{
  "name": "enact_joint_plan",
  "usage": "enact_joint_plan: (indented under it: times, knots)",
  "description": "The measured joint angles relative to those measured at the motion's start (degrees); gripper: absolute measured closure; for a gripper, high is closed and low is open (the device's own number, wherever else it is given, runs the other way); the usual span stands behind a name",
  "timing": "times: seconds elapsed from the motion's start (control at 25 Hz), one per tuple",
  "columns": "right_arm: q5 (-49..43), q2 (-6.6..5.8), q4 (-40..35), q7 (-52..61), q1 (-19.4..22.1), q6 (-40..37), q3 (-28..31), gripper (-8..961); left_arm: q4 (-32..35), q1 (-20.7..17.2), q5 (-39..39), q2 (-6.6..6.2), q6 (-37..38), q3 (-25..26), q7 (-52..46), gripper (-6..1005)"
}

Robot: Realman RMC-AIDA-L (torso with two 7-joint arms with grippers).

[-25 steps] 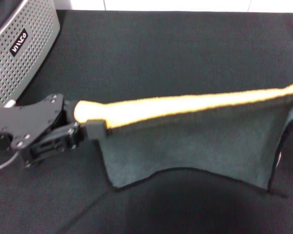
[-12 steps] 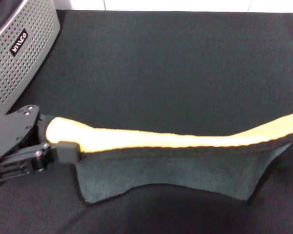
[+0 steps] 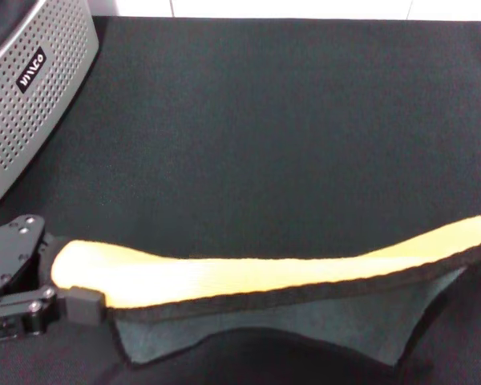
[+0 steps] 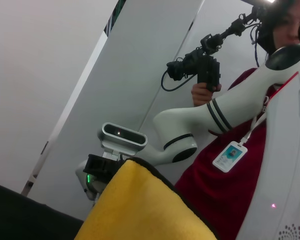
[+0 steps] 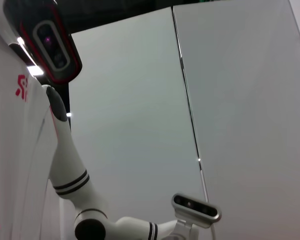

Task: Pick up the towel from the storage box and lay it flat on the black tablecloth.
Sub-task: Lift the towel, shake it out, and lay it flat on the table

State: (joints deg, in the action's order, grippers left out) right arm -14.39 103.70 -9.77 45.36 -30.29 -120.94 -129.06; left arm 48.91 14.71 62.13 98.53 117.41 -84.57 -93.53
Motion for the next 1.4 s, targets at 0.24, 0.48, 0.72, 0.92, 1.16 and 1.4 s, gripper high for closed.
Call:
enact_joint_plan:
  times: [0.24, 0.48, 0.72, 0.92, 1.16, 1.4]
  knots:
    - [-2.15, -0.16, 0.31, -0.13, 0.58, 0.13, 0.25, 945, 0.40, -0.52, 0.09, -0.80, 0.01, -1.45, -0.09, 968]
    - [-3.59, 0.37, 1.10, -0.78, 1.27, 0.56, -0.09, 944, 0.10, 0.01, 0.85, -1.71, 0.01, -2.13, -0.03, 968]
    - [-3.72, 0.71, 1.60, -1.14, 1.99, -0.26, 0.23, 944, 0.32, 0.62, 1.09, -2.22, 0.00, -2.33, -0.62, 968]
    - [-3.31, 0.20, 1.44, -0.96, 2.04, -2.02, 0.36, 944, 1.16, 0.85, 0.10, -2.79, 0.02, -3.56, -1.17, 968]
    - [-3.15, -1.13, -0.97, -0.75, 2.01, -2.17, 0.44, 943, 1.77, 0.92, -0.29, -2.87, 0.02, -3.58, -1.22, 968]
    - [-3.12, -2.42, -4.03, 0.04, 2.47, -2.26, 0.46, 943, 1.81, 0.89, -1.07, -3.31, 0.01, -3.69, -1.24, 968]
